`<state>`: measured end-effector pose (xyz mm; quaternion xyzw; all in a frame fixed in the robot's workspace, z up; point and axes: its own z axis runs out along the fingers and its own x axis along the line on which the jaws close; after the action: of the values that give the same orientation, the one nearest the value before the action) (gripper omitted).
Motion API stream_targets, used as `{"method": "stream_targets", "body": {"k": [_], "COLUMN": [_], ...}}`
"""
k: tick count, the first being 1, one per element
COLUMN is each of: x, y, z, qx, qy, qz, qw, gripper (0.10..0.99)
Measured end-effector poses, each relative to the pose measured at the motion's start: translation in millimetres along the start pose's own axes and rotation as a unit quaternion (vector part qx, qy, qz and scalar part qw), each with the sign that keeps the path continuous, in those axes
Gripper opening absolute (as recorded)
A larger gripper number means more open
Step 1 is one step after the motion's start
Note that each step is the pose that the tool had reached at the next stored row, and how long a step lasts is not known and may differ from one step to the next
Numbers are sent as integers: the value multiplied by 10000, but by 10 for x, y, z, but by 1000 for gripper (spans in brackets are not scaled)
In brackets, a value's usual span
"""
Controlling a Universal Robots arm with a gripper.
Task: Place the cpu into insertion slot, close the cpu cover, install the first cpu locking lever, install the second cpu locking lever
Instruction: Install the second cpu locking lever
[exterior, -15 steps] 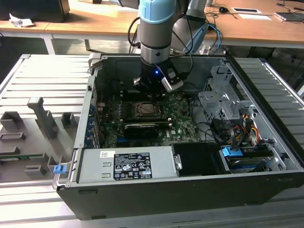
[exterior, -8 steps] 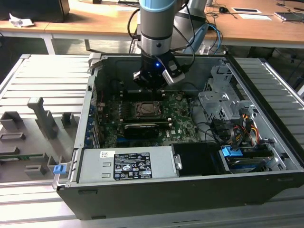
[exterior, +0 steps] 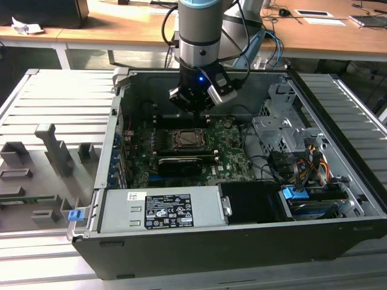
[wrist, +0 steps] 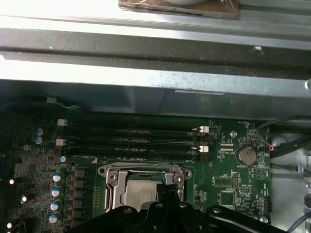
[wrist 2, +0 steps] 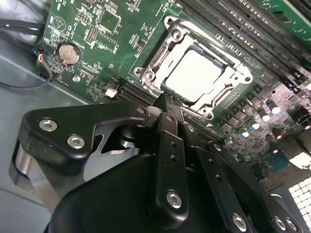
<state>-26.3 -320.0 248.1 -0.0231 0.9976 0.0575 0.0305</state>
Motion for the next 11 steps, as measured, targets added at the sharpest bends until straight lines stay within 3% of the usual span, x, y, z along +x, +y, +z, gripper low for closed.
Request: {"method": "stream_targets", "body": {"k": [11], "x": [4], "y": [-73], "z": [7], "qx": [0], "qy": [0], "qz": [0], "qw": [10000], "gripper": [106]}}
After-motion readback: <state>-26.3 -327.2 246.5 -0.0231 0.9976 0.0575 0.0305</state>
